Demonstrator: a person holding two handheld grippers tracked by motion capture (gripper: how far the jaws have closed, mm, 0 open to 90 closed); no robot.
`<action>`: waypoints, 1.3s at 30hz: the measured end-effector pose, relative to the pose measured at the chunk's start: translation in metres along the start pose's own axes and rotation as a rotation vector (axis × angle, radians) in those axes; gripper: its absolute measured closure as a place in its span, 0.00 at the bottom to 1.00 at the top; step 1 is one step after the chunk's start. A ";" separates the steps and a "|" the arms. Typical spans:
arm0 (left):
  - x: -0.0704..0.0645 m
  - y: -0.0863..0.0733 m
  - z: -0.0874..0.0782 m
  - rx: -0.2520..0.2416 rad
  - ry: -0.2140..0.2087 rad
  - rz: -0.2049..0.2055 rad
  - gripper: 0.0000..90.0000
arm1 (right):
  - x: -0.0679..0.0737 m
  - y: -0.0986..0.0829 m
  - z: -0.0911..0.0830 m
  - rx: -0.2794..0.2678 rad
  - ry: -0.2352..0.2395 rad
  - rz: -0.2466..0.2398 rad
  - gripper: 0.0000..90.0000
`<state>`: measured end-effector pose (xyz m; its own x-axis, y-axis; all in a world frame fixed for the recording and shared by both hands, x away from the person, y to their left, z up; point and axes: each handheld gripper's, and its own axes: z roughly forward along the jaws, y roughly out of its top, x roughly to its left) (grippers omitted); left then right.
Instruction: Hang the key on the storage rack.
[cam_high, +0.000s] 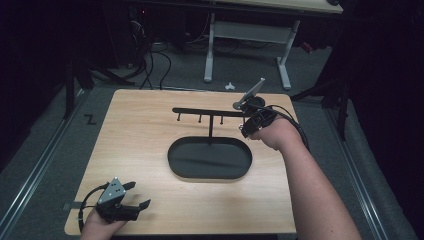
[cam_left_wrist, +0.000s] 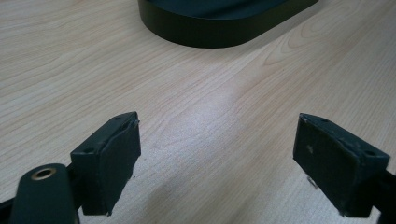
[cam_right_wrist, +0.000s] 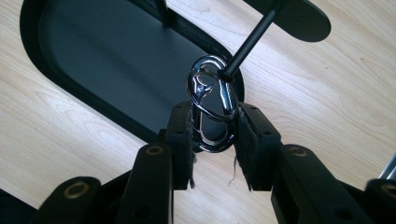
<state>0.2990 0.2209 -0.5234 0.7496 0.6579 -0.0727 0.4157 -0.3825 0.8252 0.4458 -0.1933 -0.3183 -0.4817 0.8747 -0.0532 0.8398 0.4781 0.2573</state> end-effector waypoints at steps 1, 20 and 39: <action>0.000 0.000 0.000 0.000 0.000 0.000 0.17 | 0.000 0.001 -0.001 -0.001 -0.006 -0.005 0.76; 0.001 0.000 0.001 0.005 0.004 0.000 0.17 | -0.009 0.008 0.003 0.001 -0.004 0.023 0.76; 0.000 -0.001 0.002 0.016 0.000 0.005 0.17 | -0.016 0.007 0.010 -0.010 0.011 0.036 0.75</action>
<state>0.3000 0.2199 -0.5255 0.7515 0.6561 -0.0688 0.4203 -0.3958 0.8165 0.4623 -0.2032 -0.3257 -0.4538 0.8905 -0.0329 0.8542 0.4451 0.2688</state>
